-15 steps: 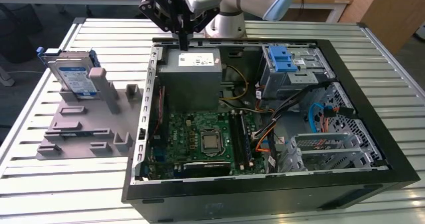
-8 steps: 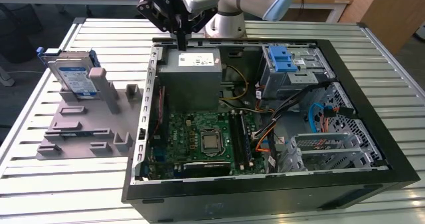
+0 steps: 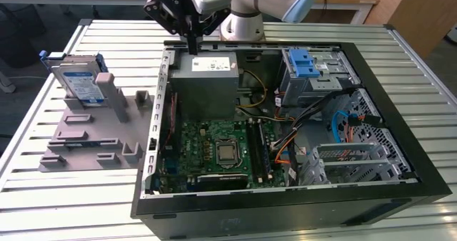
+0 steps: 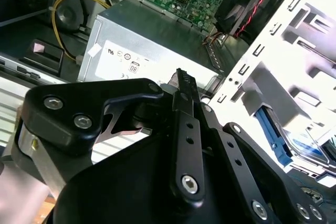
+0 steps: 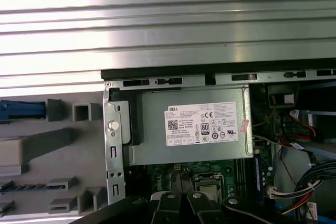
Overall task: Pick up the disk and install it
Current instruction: 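Reach for the disk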
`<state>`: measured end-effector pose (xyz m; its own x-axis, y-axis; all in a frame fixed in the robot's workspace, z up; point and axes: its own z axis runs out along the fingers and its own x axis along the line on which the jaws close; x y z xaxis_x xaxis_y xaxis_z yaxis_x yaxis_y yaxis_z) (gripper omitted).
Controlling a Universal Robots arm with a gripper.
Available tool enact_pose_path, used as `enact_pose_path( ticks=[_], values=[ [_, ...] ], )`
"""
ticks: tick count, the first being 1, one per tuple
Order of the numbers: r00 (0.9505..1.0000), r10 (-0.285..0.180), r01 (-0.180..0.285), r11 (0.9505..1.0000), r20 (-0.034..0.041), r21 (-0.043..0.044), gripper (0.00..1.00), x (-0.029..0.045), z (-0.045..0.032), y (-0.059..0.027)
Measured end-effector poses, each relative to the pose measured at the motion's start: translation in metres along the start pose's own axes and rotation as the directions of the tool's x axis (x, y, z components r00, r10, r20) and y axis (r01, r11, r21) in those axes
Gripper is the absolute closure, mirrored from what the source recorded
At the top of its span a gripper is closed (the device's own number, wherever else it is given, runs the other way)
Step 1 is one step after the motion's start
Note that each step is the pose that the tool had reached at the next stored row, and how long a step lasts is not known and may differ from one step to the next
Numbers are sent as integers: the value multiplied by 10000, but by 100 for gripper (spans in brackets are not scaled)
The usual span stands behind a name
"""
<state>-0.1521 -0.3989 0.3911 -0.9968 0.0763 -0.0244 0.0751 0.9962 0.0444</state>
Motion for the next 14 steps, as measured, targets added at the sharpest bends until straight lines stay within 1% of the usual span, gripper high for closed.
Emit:
enact_pose_path(
  ticks=[14],
  values=[
    [10000,3,-3,10000,-82,7,89,66,19,-6]
  ],
)
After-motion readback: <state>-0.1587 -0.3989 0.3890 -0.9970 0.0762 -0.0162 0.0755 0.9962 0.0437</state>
